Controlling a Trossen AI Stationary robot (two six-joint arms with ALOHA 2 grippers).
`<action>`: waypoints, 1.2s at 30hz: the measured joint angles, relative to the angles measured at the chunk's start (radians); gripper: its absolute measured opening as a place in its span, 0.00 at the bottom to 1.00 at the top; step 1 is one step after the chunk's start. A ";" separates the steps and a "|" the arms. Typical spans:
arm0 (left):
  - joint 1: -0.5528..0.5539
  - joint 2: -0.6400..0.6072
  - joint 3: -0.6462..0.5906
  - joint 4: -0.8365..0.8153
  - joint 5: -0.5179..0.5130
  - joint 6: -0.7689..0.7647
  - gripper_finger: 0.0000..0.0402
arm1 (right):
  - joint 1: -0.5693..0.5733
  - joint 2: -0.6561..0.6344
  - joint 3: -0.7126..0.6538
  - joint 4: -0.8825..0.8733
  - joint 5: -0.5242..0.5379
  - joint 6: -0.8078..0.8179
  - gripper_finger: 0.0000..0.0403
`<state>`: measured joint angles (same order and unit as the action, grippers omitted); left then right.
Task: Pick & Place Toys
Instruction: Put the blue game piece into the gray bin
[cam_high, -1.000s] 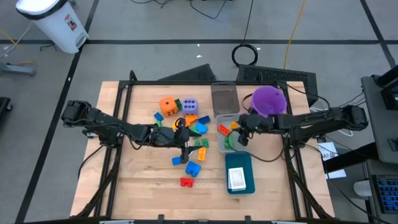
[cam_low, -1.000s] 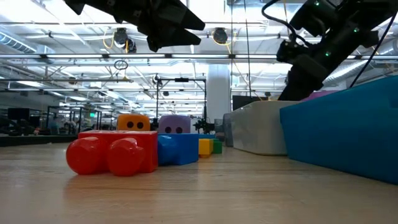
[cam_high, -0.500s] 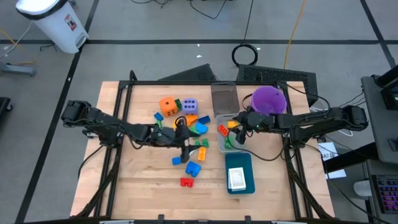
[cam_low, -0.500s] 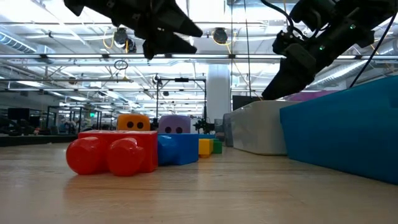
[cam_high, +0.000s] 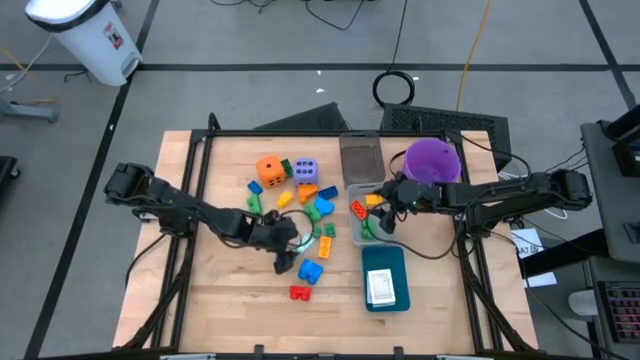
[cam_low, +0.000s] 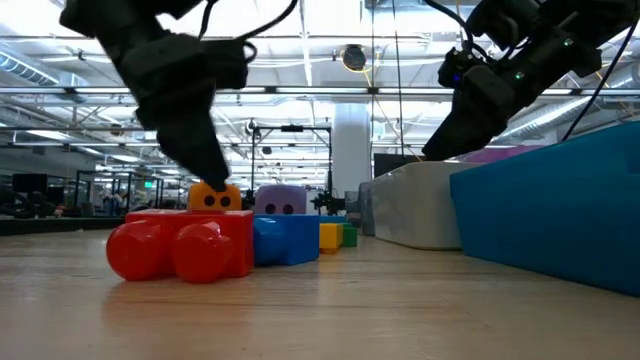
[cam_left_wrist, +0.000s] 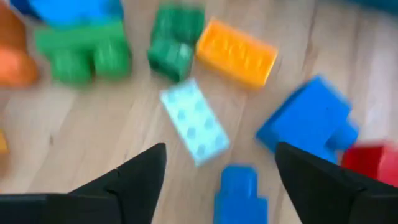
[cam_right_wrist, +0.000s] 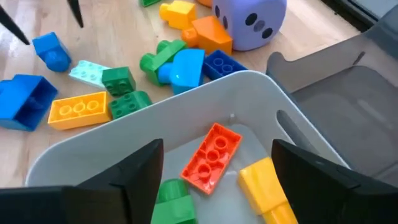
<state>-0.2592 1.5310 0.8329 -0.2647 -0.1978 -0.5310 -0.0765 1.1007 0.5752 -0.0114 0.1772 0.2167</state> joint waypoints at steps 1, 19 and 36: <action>0.000 0.001 0.001 -0.023 0.008 -0.010 0.80 | 0.001 0.000 0.000 -0.001 -0.001 0.003 0.67; -0.119 0.084 0.003 -0.100 -0.002 -0.002 0.85 | 0.002 0.000 0.001 0.000 0.001 0.007 0.66; -0.121 0.121 0.002 -0.080 0.077 0.029 0.49 | 0.002 0.000 0.001 0.046 0.004 0.007 0.65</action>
<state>-0.3802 1.6523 0.8345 -0.3443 -0.1210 -0.5022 -0.0746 1.1007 0.5758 0.0341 0.1810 0.2237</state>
